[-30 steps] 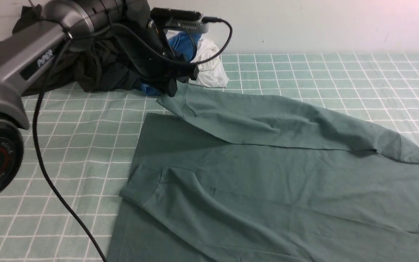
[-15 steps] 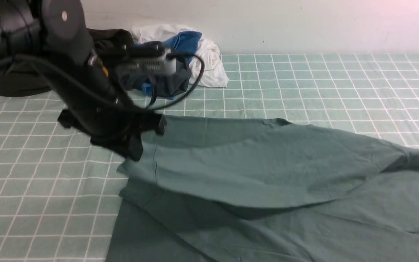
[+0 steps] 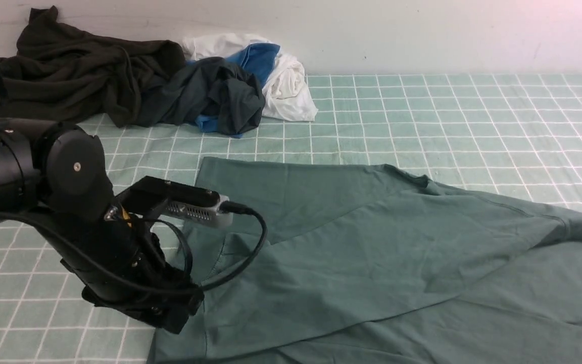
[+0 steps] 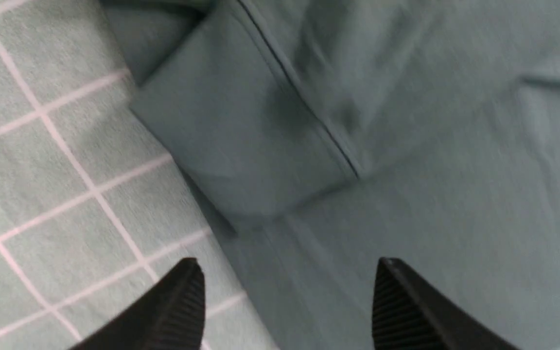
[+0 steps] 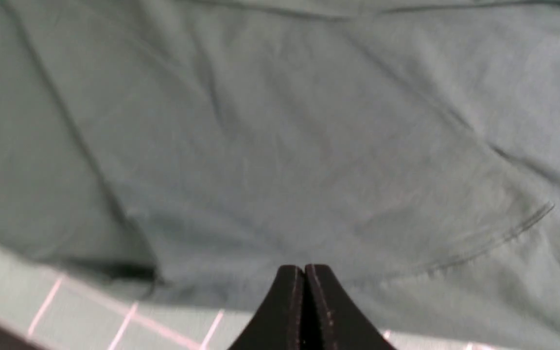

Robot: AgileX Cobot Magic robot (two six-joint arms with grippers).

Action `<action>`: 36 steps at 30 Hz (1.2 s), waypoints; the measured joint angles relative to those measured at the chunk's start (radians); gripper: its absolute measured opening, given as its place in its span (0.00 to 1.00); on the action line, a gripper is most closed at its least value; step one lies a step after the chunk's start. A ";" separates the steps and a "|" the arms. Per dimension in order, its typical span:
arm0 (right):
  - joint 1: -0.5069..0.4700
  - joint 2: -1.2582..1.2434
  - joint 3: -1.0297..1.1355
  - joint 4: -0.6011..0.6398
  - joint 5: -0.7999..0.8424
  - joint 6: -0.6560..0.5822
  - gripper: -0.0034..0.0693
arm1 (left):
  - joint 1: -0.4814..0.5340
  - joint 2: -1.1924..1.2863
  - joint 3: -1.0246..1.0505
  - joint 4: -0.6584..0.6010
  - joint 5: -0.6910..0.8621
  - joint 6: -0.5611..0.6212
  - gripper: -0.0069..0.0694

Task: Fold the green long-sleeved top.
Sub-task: Use the left arm to drag and drop the cuff onto the cuff closest to the left arm, then use both arms simultaneously to clamp the lower edge of the clothing fabric

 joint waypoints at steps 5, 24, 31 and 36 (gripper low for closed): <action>0.049 -0.001 -0.051 0.024 0.037 -0.032 0.03 | -0.133 -0.070 0.040 0.004 0.135 0.130 0.68; 0.064 -0.001 -0.052 0.044 -0.025 -0.051 0.03 | -0.524 -0.027 0.412 0.172 -0.262 0.267 0.68; 0.064 -0.001 -0.052 0.044 -0.025 -0.051 0.03 | -0.524 -0.027 0.412 0.172 -0.264 0.237 0.57; 0.064 -0.001 -0.052 0.044 -0.025 -0.051 0.03 | -0.525 -0.027 0.412 0.172 -0.264 0.190 0.34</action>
